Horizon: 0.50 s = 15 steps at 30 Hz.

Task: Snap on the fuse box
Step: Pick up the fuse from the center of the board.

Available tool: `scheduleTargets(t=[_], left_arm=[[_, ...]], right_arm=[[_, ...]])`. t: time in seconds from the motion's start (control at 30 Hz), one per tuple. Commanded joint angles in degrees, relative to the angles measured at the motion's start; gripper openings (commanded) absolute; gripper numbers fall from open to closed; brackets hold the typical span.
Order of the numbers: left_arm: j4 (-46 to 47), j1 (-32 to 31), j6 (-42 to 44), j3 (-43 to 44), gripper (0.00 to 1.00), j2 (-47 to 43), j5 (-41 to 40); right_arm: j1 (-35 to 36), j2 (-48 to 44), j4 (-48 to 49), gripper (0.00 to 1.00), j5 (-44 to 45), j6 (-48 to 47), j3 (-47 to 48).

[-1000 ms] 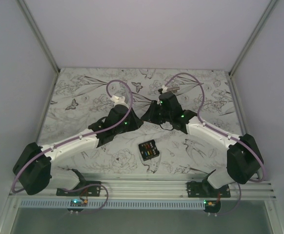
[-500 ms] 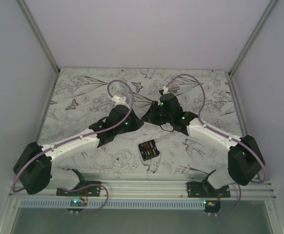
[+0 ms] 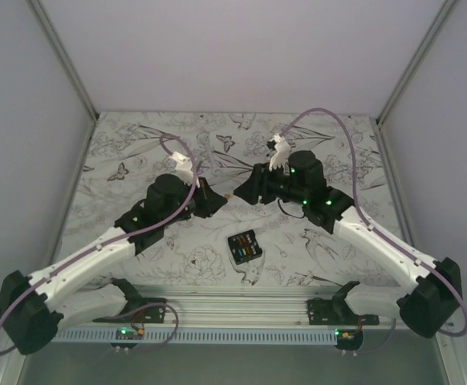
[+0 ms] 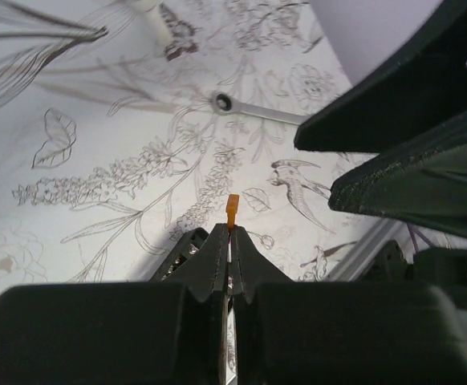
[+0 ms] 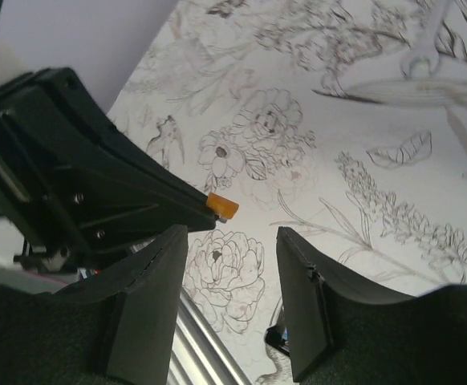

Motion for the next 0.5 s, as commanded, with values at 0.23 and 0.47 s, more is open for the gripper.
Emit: scheduleTargets(t=[0.23,0.47], left_arm=[[-0.39,0.96,13.41,-0.59,0.0,-11.01,20.97],[-0.94,0.61,14.43,1.57,0.0,-11.73,26.68]], right_arm=[[-0.52,-8.85,2.01,0.53,-22.53,-21.72,0.51],[-0.53,-9.16,1.53,0.51,-32.25,-25.64,1.32]])
